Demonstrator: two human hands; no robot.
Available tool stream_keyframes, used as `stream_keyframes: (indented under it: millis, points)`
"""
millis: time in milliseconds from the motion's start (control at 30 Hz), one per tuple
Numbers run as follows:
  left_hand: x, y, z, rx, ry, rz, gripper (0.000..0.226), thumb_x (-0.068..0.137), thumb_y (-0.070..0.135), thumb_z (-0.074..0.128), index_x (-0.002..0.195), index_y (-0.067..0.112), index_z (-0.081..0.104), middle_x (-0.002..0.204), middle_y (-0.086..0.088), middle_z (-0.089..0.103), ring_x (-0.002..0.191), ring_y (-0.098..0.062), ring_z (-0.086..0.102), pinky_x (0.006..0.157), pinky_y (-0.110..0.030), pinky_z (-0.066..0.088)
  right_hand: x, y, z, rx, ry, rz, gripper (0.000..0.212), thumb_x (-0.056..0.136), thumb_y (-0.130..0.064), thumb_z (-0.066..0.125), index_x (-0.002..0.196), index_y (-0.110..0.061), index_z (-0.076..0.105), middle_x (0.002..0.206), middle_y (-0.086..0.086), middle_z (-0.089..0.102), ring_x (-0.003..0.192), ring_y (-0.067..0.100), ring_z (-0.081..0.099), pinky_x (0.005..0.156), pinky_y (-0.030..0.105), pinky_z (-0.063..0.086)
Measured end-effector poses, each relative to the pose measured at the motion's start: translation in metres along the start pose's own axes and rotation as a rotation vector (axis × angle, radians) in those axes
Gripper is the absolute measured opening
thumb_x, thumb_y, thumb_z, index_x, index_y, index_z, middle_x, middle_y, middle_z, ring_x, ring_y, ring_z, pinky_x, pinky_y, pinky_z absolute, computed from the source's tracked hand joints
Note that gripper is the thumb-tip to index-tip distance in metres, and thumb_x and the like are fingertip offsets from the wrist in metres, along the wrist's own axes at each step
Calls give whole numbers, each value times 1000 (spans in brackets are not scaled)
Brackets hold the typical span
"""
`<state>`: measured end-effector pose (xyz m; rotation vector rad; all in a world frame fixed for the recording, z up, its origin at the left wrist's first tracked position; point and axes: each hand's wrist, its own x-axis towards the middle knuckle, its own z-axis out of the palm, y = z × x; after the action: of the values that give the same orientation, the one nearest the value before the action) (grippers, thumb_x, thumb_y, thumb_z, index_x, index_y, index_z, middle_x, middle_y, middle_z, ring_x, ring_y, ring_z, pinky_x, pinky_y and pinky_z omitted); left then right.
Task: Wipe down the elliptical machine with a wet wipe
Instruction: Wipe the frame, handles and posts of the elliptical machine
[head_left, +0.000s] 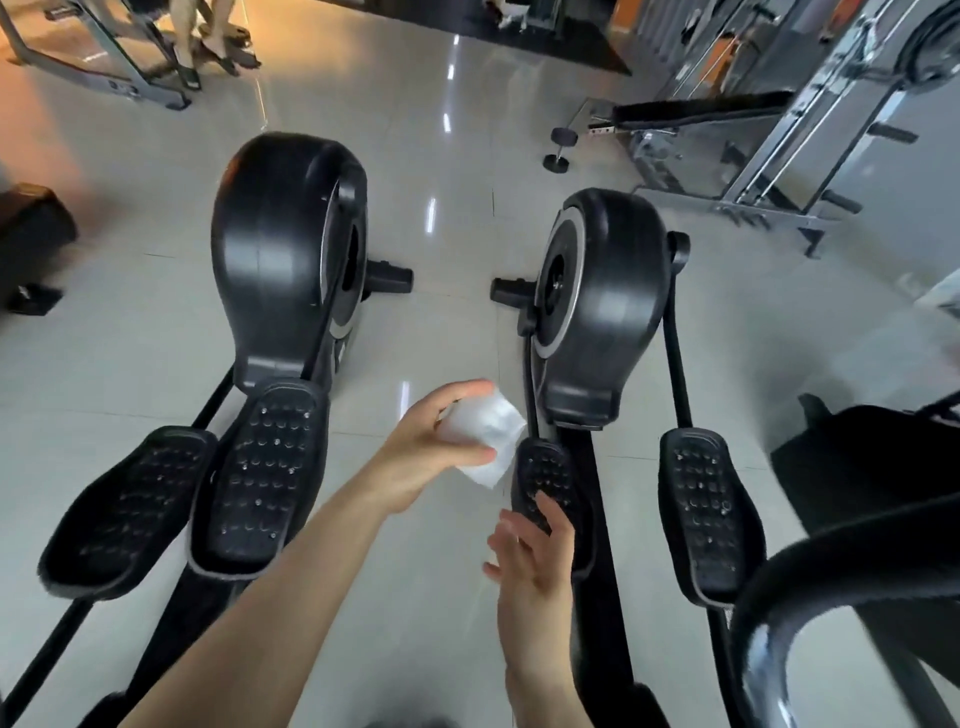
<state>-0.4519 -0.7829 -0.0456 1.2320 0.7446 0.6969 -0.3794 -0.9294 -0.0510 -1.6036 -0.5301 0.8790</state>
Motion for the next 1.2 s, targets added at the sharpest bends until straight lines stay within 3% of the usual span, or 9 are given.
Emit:
stream_keyframes:
  millis: [167, 333, 500, 600, 667, 833, 967, 1067, 1200]
  points:
    - [20, -8, -14, 160, -268, -86, 72, 62, 0, 73, 121, 40, 62, 125, 25, 59, 122, -1, 52, 88, -19, 48, 25, -7, -6, 26, -22, -14, 39, 95, -32, 56, 125, -48, 38, 125, -11, 56, 109, 0, 57, 92, 23, 45]
    - [71, -8, -9, 286, -634, -139, 81, 72, -19, 67, 125, 41, 57, 121, 34, 59, 121, 11, 47, 88, -14, 46, 57, -19, -2, 154, 39, 92, 58, 96, -33, 55, 146, -35, 26, 126, -2, 60, 110, 8, 62, 87, 25, 52]
    - [176, 3, 2, 331, -923, -140, 99, 74, -16, 70, 138, 51, 38, 133, 28, 51, 128, 5, 44, 94, -19, 46, 141, -31, 7, 390, 207, 241, 38, 96, -25, 58, 133, -21, 51, 116, 9, 67, 105, 22, 67, 74, 26, 52]
    - [240, 13, 4, 326, -957, -191, 101, 68, -8, 77, 140, 51, 38, 132, 12, 55, 119, -4, 55, 86, -24, 51, 194, -48, 17, 625, 269, 347, 21, 94, -20, 60, 110, -10, 68, 111, 15, 70, 104, 26, 68, 91, 37, 52]
    - [279, 21, 7, 307, -914, -199, 95, 63, -3, 80, 135, 49, 44, 125, 7, 60, 110, -6, 60, 83, -23, 52, 227, -57, 23, 717, 362, 335, 22, 92, -17, 61, 106, 0, 62, 109, 18, 69, 106, 31, 66, 99, 42, 49]
    - [341, 33, 45, 224, -927, -228, 76, 59, 7, 83, 125, 34, 57, 111, -4, 59, 90, -6, 64, 74, -21, 53, 275, -89, 11, 1000, 606, 199, 12, 95, -11, 54, 105, -8, 60, 93, 10, 72, 81, 20, 70, 68, 28, 56]
    - [360, 27, 104, 111, -1039, -230, 56, 66, 39, 74, 121, 37, 62, 112, 8, 65, 108, -16, 60, 89, -30, 50, 303, -108, -25, 1033, 770, 39, 10, 95, -6, 53, 105, -7, 56, 88, 11, 69, 79, 22, 67, 76, 32, 54]
    - [366, 22, 141, 165, -1038, -156, 51, 72, 54, 69, 121, 51, 58, 133, 10, 58, 126, -16, 53, 106, -40, 43, 318, -110, -50, 970, 857, -25, 15, 94, -7, 56, 109, -7, 54, 92, 12, 64, 83, 24, 61, 77, 34, 51]
    - [379, 28, 190, 155, -1040, -73, 29, 90, 44, 63, 119, 44, 62, 123, 13, 63, 114, -3, 59, 87, -24, 52, 339, -103, -95, 830, 983, -100, 7, 94, -10, 55, 101, -8, 58, 92, 11, 60, 82, 22, 59, 69, 32, 51]
